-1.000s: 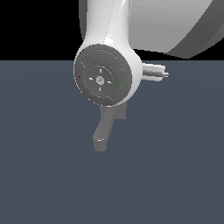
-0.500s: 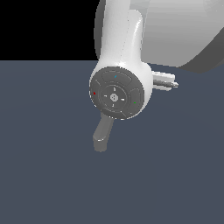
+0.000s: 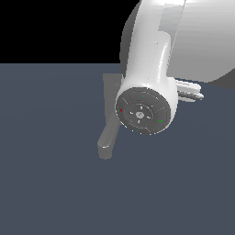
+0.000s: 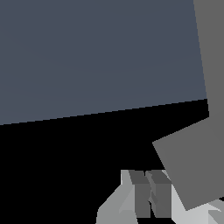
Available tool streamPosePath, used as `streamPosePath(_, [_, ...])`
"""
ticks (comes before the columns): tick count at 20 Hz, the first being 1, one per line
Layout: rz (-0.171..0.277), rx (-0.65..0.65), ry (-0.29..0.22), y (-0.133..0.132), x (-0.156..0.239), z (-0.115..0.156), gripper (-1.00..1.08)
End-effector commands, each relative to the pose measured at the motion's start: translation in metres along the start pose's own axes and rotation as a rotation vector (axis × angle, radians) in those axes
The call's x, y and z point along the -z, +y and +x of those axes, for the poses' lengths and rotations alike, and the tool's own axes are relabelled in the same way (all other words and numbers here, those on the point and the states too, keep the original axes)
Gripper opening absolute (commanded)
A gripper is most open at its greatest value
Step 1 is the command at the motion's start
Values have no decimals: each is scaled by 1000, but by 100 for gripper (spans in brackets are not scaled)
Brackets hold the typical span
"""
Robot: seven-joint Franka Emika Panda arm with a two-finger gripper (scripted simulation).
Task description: Turn on the faucet by rotating a designated handle.
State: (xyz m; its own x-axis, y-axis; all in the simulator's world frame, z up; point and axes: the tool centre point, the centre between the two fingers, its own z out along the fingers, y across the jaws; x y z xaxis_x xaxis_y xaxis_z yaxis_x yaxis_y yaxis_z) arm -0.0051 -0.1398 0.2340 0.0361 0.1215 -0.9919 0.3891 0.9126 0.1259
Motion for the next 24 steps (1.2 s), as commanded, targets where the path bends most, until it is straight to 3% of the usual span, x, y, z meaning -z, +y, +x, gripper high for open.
streamPosePath(1, [-230, 115, 2, 32, 2, 4, -100])
streamPosePath(2, [-141, 70, -5, 77, -1, 6, -100])
streamPosePath(3, [-52, 25, -12, 25, 3, 3, -100])
streamPosePath(4, [-26, 12, -15, 1, 0, 1, -100])
streamPosePath(24, [-184, 92, -2, 6, -3, 53, -100])
